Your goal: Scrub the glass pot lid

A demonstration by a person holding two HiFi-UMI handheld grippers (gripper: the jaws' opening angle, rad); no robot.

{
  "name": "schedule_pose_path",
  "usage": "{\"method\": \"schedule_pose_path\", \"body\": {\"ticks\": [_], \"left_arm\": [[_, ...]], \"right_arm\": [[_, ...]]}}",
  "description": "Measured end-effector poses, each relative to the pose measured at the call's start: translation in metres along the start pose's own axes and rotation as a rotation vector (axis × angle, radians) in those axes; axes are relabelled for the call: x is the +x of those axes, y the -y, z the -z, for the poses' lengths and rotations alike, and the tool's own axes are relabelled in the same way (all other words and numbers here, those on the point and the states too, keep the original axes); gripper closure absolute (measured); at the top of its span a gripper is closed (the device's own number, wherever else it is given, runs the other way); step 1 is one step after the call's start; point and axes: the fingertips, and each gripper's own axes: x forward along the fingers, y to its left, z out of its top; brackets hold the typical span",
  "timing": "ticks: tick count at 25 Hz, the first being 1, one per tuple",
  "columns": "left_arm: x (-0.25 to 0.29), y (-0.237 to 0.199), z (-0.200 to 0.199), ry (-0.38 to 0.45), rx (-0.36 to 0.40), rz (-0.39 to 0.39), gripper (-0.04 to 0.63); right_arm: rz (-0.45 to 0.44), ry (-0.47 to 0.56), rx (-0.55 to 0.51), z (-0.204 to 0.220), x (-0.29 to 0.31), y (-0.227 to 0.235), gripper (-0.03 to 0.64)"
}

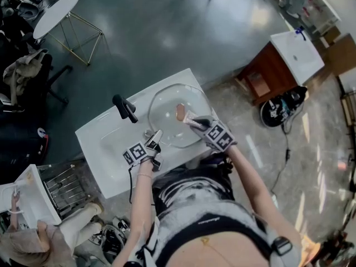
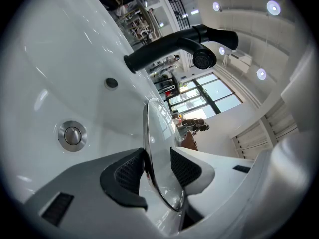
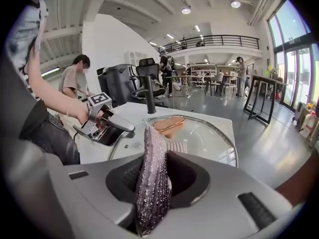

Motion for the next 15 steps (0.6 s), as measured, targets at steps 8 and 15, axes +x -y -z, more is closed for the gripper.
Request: {"method": "schedule_pose_path", "body": {"ticks": [8, 15], "left_arm": [[0.001, 0.001, -0.001, 0.000, 0.008, -0.005, 0.428], [0.001, 0.002, 0.000, 0.006, 0.002, -0.008, 0.428]], "right_arm": [[0.128, 0.020, 0.045, -0.004, 0.003, 0.043, 0.518], [0.227, 0.004, 0.062, -0.015, 0.012, 0.081, 0.518]]}}
